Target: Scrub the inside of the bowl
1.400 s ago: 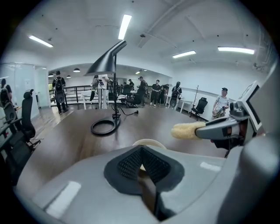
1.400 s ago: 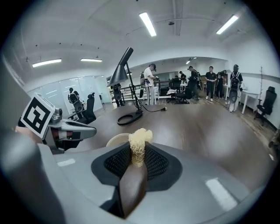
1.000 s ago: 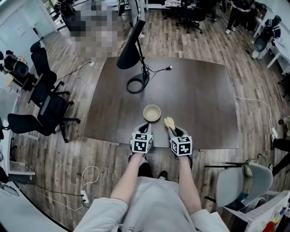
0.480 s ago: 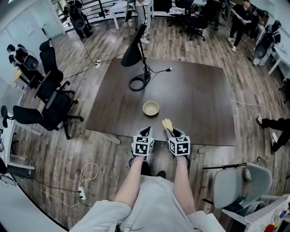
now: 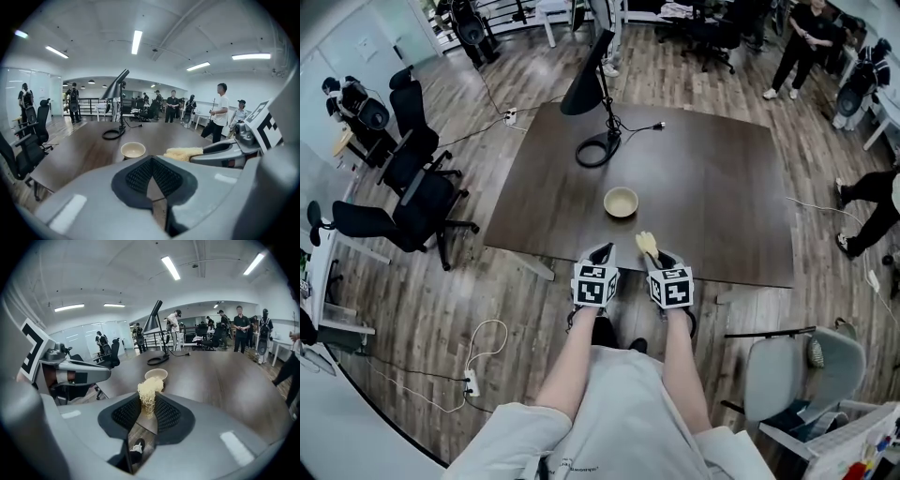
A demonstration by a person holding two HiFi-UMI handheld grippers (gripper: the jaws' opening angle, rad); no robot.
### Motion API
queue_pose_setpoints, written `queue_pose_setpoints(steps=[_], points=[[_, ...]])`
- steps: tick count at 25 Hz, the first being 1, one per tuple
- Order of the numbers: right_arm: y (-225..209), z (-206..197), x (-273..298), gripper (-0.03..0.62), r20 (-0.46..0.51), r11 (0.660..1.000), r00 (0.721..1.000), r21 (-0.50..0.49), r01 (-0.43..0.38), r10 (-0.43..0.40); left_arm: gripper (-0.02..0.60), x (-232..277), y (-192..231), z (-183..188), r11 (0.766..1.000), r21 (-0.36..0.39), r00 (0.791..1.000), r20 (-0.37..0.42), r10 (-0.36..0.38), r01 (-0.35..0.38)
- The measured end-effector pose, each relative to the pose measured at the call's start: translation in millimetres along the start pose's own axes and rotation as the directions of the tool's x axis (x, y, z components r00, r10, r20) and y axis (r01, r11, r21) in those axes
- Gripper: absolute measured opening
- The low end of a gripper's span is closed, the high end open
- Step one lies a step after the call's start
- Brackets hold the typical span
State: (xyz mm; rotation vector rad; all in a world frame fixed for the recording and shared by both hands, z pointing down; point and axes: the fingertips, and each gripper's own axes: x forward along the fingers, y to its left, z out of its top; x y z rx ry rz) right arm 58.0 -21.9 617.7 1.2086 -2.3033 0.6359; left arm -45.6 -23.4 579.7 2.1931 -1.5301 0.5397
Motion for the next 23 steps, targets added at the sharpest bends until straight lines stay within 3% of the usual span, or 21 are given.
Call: queue_pose_setpoints(steps=[23], points=[[5.7,-4.4,-6.2,0.107,-0.004,0.999,1.0,-0.039,-0.001,0.001,0.0,-3.3,-7.4,-12.0,1.0,-0.017,1.0,0.001,0.0,0.0]])
